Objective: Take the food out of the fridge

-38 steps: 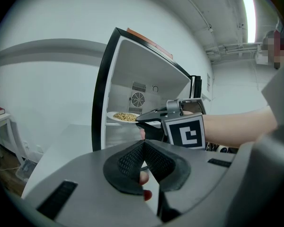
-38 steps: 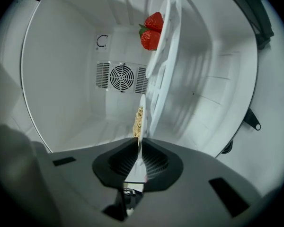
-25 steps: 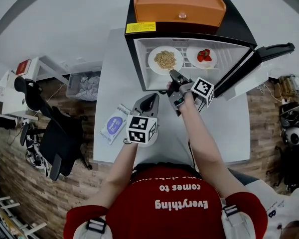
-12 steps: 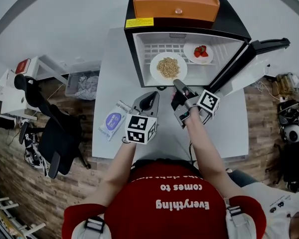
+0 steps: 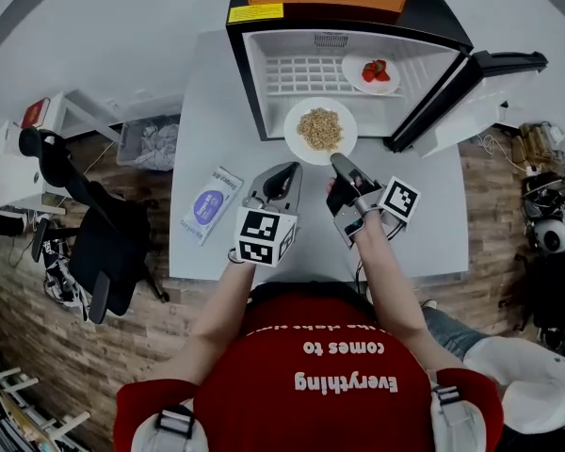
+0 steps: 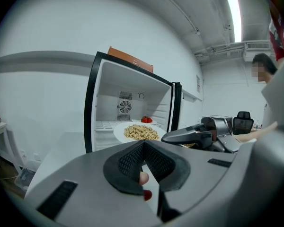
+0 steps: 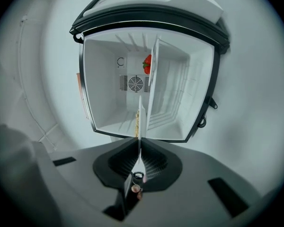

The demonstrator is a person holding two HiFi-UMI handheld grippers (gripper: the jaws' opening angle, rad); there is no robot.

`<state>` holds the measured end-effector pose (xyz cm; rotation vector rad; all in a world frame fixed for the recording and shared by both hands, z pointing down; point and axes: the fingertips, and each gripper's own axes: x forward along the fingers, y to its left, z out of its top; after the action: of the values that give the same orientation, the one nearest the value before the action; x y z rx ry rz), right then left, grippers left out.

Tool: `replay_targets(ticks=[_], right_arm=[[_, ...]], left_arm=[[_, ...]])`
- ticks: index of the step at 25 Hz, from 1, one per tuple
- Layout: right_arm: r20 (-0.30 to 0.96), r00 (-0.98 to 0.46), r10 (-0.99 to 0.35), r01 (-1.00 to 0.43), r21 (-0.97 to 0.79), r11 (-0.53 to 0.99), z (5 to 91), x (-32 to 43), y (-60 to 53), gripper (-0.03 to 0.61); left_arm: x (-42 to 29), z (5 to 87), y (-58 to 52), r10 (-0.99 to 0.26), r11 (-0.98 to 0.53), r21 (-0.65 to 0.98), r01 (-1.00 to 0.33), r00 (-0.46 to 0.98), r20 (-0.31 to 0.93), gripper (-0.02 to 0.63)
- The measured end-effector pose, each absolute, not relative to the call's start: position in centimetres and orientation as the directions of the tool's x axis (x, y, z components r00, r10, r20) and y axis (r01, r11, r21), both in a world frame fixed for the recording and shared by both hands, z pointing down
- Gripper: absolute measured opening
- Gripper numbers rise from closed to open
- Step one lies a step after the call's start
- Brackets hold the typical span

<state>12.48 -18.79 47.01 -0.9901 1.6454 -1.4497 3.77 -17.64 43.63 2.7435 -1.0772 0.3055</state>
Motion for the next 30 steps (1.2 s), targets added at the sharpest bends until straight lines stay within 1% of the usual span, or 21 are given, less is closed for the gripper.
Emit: replay_targets(ticks=[8,11,22,30], right_arm=[[-0.047,-0.458,-0.888,-0.048,-0.996,0.077,48.7,12.4,-15.5,0.025],[-0.028,-0.463,-0.886,-0.057,-0.996,0.061,49.6,12.5,-14.2,0.025],[0.111,-0.454,-0.884,-0.07,-0.994,-0.089,56.0,12.7,-10.5,0.025],[0.269,-0.45,-0.851,-0.073,-0.961,-0.265,62.5,12.0,-7.0,0.025]], left_arm=[[4.4,45.1,-15.6,-0.613,-0.749,0.085,-0.657,0.736,0.286,-0.002],[4.6,45.9,-14.5,-0.591,-0.76,0.101,-0.642,0.747,0.303,-0.002],[4.9,49.7,-12.6,-0.541,-0.769,0.139,-0.624,0.75,0.38,-0.002],[4.0,53.2,-10.3,-0.499,-0.752,0.202,-0.628,0.741,0.449,-0.002]])
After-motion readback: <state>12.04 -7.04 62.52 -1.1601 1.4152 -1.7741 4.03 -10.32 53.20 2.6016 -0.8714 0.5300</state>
